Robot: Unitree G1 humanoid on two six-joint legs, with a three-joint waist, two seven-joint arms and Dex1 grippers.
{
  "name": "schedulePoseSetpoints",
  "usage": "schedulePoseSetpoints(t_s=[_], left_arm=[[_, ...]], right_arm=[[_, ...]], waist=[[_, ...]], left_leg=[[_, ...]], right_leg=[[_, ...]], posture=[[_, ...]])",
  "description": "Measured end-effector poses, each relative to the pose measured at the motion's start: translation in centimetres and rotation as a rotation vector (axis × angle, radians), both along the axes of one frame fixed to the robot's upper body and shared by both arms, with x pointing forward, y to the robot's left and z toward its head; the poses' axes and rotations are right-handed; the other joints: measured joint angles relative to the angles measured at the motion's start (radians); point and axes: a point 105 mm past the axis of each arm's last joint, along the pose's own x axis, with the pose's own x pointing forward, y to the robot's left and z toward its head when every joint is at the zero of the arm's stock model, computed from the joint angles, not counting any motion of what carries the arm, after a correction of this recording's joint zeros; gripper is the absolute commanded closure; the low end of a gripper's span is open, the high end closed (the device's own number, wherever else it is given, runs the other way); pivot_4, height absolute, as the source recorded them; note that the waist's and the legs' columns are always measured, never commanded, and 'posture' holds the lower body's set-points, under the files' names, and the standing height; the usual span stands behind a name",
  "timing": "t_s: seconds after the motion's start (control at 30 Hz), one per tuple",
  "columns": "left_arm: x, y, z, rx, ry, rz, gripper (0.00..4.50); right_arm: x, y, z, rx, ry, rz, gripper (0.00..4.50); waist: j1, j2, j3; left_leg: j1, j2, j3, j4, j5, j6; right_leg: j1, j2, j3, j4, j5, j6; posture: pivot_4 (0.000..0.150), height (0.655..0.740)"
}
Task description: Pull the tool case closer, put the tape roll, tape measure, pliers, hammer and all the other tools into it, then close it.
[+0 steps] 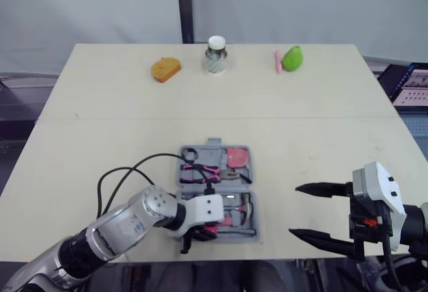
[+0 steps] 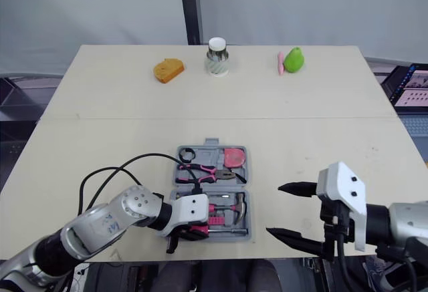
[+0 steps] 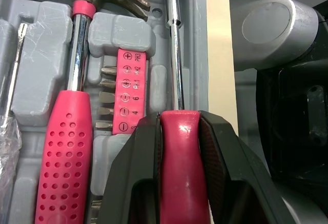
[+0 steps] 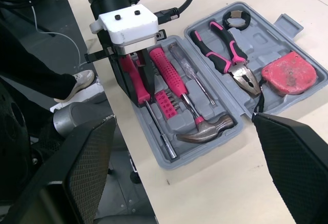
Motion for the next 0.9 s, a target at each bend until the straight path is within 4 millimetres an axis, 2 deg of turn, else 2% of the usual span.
schedulePoseSetpoints(t_s=[0.3,0.33,0.47,0.7,0.9], left_arm=[[0.2,0.0,-0.3,0.000,0.015,0.011,3.91],[0.2,0.0,-0.3,-0.001,0.016,0.010,2.86],[-0.2,-0.3,-0.3,-0.013,0.031,-0.016,1.12],[0.1,0.0,0.3,-0.031,0.033,-0.001,1.12],[0.8,0.9,3.6,-0.187,0.060,0.044,1.12]], right_arm=[[-0.1,0.1,0.0,0.005,0.004,-0.001,0.00],[-0.1,0.1,0.0,0.004,0.004,0.000,0.00],[-0.2,0.1,0.0,0.005,0.006,0.001,0.00],[-0.2,0.2,0.1,0.011,0.003,0.007,0.00],[0.2,0.5,0.6,0.020,-0.029,0.023,0.00]], waist=[[0.001,0.000,0.000],[0.001,0.000,0.000],[0.001,0.000,0.000],[0.000,0.000,0.000],[-0.002,0.000,0.000]], left_leg=[[0.000,0.000,0.000,0.000,0.000,0.000],[0.000,0.000,0.000,0.000,0.000,0.000],[0.000,0.000,0.000,0.000,0.000,0.000],[0.000,0.000,0.000,0.001,0.000,0.000],[0.000,0.000,-0.001,0.001,0.000,0.000]], right_leg=[[0.000,0.000,0.000,0.000,0.000,0.000],[0.000,0.000,0.000,0.000,0.000,0.000],[0.000,0.000,0.000,0.000,0.000,0.000],[0.000,0.000,0.000,0.001,0.000,0.000],[0.000,0.000,0.000,0.001,0.000,0.000]], posture=[[0.150,0.7400],[0.150,0.7400],[0.150,0.7400],[0.150,0.7400],[0.150,0.7400]])
